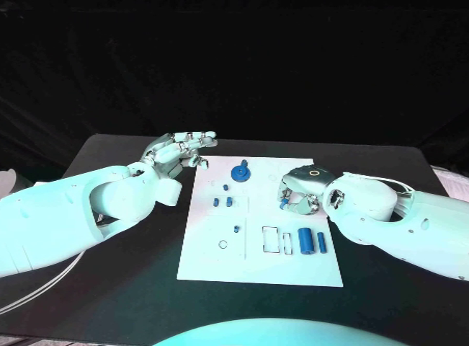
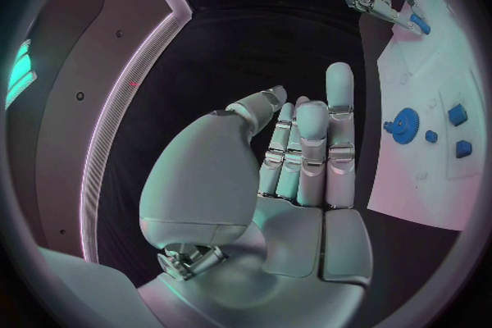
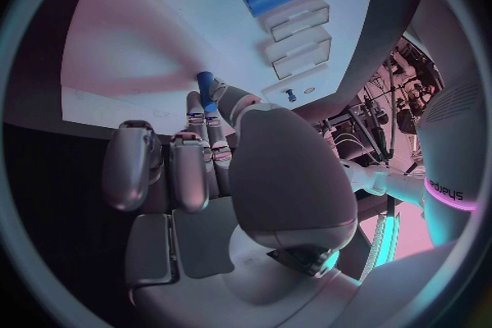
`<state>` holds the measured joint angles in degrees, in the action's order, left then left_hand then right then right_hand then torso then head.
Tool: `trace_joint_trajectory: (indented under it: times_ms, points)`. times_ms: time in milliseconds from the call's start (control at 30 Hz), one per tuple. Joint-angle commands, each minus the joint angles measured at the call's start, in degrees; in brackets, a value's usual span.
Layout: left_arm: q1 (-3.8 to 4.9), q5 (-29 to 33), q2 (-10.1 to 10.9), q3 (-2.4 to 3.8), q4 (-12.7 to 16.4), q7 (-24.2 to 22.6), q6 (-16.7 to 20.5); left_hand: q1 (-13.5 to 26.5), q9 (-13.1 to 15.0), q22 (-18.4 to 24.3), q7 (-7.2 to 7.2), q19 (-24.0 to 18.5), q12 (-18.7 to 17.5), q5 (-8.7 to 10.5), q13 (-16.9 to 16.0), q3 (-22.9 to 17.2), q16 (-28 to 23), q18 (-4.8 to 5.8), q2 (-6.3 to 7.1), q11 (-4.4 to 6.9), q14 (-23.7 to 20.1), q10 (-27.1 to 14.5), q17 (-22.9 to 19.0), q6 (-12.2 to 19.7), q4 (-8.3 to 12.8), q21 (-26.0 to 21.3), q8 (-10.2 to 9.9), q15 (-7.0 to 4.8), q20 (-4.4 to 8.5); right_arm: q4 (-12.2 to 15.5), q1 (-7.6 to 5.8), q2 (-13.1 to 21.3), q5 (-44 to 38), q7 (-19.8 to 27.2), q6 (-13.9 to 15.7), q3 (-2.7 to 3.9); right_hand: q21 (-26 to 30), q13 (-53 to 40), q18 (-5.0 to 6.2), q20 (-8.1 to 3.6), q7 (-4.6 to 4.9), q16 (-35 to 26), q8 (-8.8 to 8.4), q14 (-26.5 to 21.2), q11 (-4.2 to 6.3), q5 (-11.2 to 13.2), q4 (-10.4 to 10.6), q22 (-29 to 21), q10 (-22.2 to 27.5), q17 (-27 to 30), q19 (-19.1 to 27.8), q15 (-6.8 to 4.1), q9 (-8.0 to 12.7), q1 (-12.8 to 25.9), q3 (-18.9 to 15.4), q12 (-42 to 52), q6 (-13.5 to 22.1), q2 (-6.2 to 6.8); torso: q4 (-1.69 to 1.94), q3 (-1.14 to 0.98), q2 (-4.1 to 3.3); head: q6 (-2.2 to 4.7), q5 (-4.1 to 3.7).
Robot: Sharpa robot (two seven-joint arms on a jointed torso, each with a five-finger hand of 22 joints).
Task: Assemble the parts on the task board
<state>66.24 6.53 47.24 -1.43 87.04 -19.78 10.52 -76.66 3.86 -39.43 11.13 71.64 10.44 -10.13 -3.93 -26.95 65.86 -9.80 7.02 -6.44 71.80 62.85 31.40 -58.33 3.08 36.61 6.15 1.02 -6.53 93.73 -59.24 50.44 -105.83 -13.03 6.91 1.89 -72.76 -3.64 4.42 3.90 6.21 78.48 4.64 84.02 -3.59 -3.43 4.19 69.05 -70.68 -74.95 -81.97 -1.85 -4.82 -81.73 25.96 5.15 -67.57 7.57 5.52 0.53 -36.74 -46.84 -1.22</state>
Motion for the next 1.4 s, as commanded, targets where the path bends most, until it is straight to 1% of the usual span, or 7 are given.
trace_joint_trajectory:
  times_ms: [33,200,500,700,1000,1200,1400]
  points:
    - [0.02,0.0,-0.14,0.03,0.05,-0.18,-1.03,-0.41,-0.05,0.06,-0.18,-0.29,0.3,0.05,0.06,0.03,-0.18,-0.62,0.02,-0.14,-0.4,-0.37,-0.07,0.38,0.2,-0.29,0.05,0.17,-0.03,0.37,0.09,0.17,-0.54,1.32,3.44,-0.02,-0.39,-0.38,0.41,0.14,0.0,0.53,0.49,3.62,0.92,0.15,-0.38,0.33,-1.74,-0.72,-0.39,-0.05,-0.35,-1.25,0.62,0.37,-0.92,-0.96,0.02,-0.01,0.02,-0.01,-0.06]
    - [0.02,0.0,-0.2,0.03,-0.05,-0.17,-1.03,-0.41,-0.05,0.06,-0.18,-0.29,0.3,0.05,0.06,0.03,-0.18,-0.62,0.02,-0.14,-0.4,-0.37,-0.07,0.38,0.2,-0.29,0.05,0.17,-0.03,1.92,-0.13,1.28,0.4,1.48,5.25,0.21,-0.57,-0.41,0.37,-0.02,0.03,0.72,0.52,3.65,1.01,0.2,-0.85,0.52,-2.29,-0.89,-0.49,-0.14,-0.49,-1.54,0.96,0.29,-1.27,-1.07,0.0,0.0,0.09,0.0,-0.06]
    - [0.01,0.0,-0.34,0.02,-0.17,-0.22,-1.02,-0.41,-0.05,0.06,-0.18,-0.29,0.3,0.05,0.06,0.03,-0.18,-0.62,0.02,-0.14,-0.4,-0.37,-0.07,0.38,0.2,-0.29,0.05,0.17,-0.03,7.63,-2.16,4.57,2.12,0.83,5.89,0.93,-0.72,-0.41,0.33,-0.08,0.06,0.81,0.52,3.67,1.03,0.2,-1.05,0.69,-2.47,-0.99,-0.56,-0.16,-0.55,-1.61,1.04,0.22,-1.4,-1.0,-0.03,0.05,0.09,0.13,-0.2]
    - [0.0,0.0,-0.5,0.02,-0.19,-0.25,-1.13,-0.53,-0.01,0.09,-0.16,-0.32,0.49,0.04,0.05,0.01,-0.16,-0.63,-0.12,-0.16,-0.47,-0.47,-0.15,0.44,0.34,-0.33,0.16,0.2,-0.06,10.26,-2.16,3.37,2.36,1.08,5.75,1.02,-0.74,-0.41,0.32,-0.09,0.06,0.84,0.51,3.68,1.02,0.2,-1.1,0.72,-2.5,-1.02,-0.57,-0.16,-0.57,-1.62,1.05,0.2,-1.42,-0.97,0.07,0.02,0.01,0.15,-0.13]
    - [-0.02,0.0,-0.6,0.02,-0.14,-0.32,-1.22,-0.53,-0.01,0.09,-0.16,-0.32,0.49,0.04,0.05,0.01,-0.16,-0.63,-0.12,-0.16,-0.47,-0.47,-0.15,0.44,0.34,-0.33,0.16,0.2,-0.06,11.48,1.09,-2.16,1.03,2.51,5.75,0.52,-0.7,-0.35,0.33,-0.16,0.21,0.86,0.32,3.67,0.92,0.09,-1.38,0.66,-2.46,-0.99,-0.54,-0.13,-0.59,-1.71,1.28,-0.1,-1.32,-0.94,0.03,0.07,-0.06,-0.24,0.79]
    - [-0.02,0.0,-0.65,0.02,-0.03,-0.3,-1.3,-0.53,-0.01,0.09,-0.16,-0.32,0.49,0.04,0.05,0.01,-0.16,-0.63,-0.12,-0.16,-0.47,-0.47,-0.15,0.44,0.34,-0.33,0.16,0.2,-0.06,9.94,3.25,-5.83,0.72,3.61,5.6,0.06,-0.64,-0.32,0.34,-0.16,0.32,0.83,0.17,3.65,0.84,-0.02,-1.54,0.58,-2.38,-0.93,-0.51,-0.08,-0.59,-1.72,1.43,-0.32,-1.21,-0.95,-0.01,0.11,0.02,-0.63,1.09]
    - [-0.02,0.0,-0.69,0.02,-0.01,-0.28,-1.36,-0.53,-0.01,0.09,-0.16,-0.32,0.49,0.04,0.05,0.01,-0.16,-0.63,-0.12,-0.16,-0.47,-0.47,-0.15,0.44,0.34,-0.33,0.16,0.2,-0.06,8.08,4.97,-8.49,0.75,4.53,5.47,-0.25,-0.63,-0.3,0.34,-0.15,0.39,0.85,0.08,3.65,0.79,-0.11,-1.64,0.57,-2.36,-0.93,-0.5,-0.05,-0.59,-1.73,1.52,-0.44,-1.15,-0.98,0.04,0.01,-0.03,-0.8,1.4]
